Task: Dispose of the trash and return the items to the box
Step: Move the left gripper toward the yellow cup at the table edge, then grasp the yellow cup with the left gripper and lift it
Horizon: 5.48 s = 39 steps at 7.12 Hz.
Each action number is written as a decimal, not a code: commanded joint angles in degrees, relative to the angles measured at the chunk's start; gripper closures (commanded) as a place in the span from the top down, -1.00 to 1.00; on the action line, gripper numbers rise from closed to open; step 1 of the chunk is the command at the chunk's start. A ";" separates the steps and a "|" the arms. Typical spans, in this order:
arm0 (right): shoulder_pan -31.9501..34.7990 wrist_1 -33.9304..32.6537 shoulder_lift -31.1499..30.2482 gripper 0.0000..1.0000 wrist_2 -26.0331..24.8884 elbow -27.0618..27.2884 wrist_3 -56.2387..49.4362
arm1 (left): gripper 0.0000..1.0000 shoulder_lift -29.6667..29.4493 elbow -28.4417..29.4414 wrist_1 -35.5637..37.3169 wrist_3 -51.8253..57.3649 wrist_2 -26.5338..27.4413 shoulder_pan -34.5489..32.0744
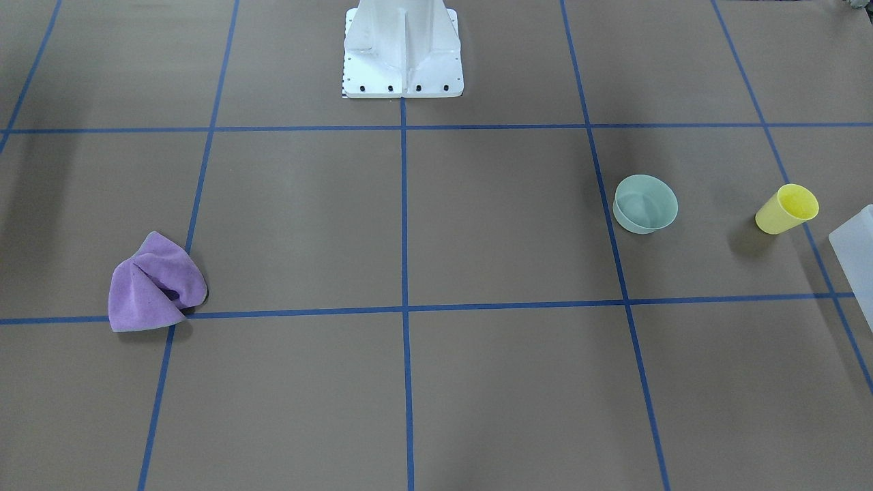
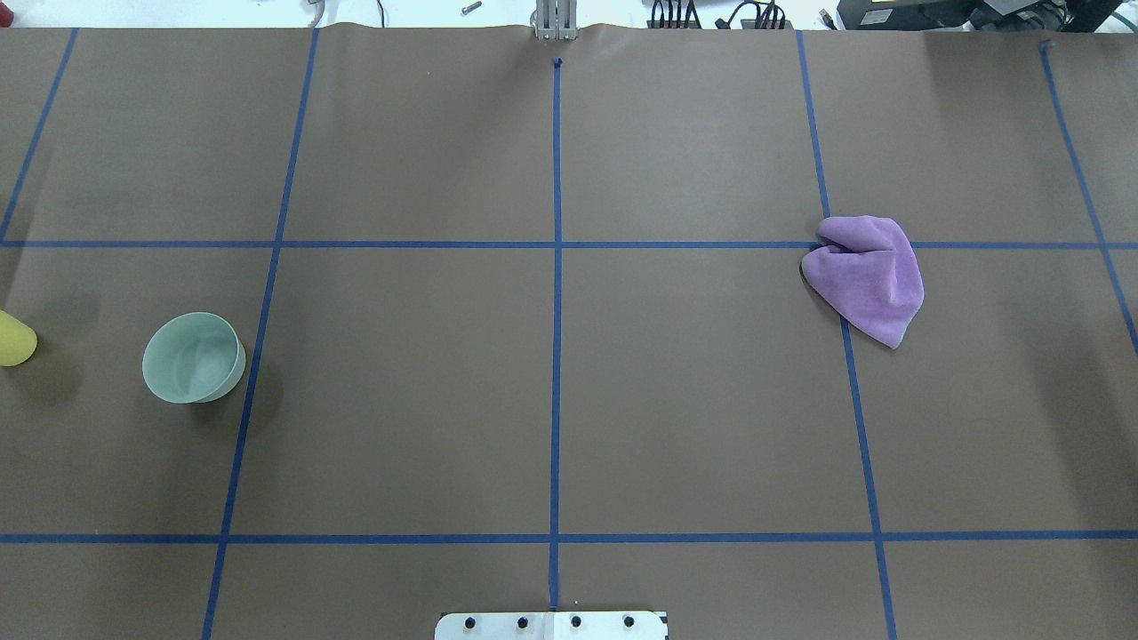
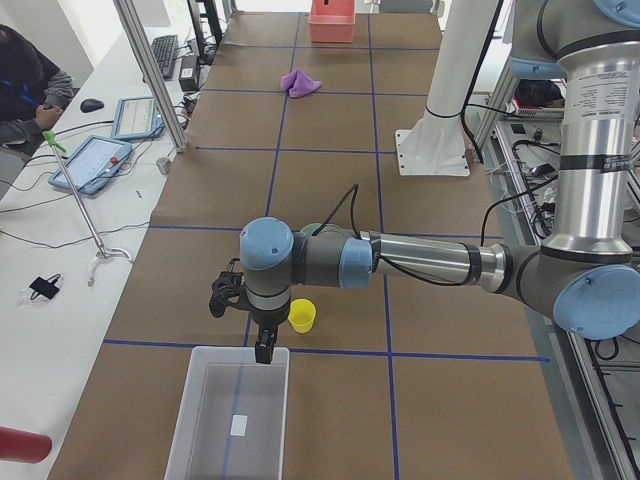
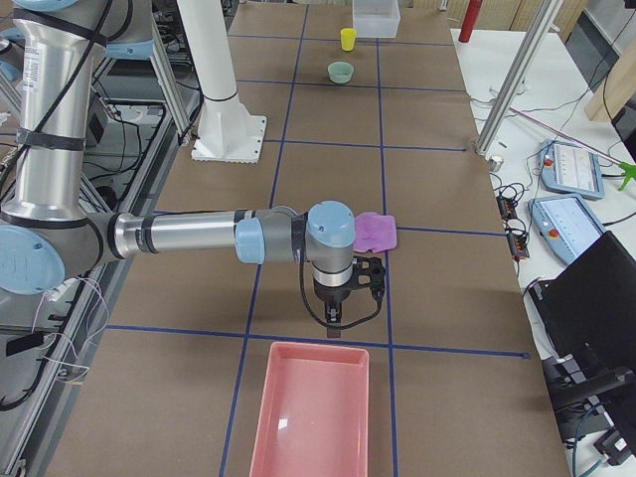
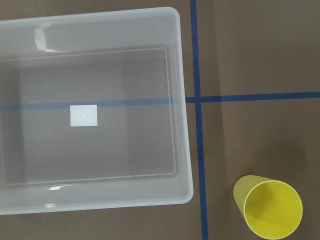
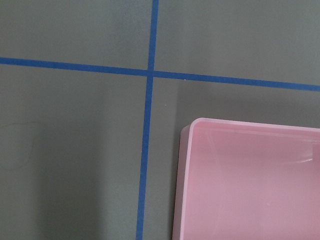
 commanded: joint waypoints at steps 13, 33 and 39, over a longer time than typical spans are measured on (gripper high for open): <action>-1.27 14.55 2.25 1.00 11.88 0.66 8.36 | 0.99 -1.19 -10.11 -14.51 -11.27 -3.70 10.95; -4.97 14.55 1.29 1.00 6.62 2.86 13.06 | -1.00 7.52 3.97 -43.00 -27.11 -2.45 29.45; -5.76 14.55 1.12 1.00 6.62 2.68 13.15 | -1.00 -4.31 1.57 -3.69 11.89 -2.26 3.29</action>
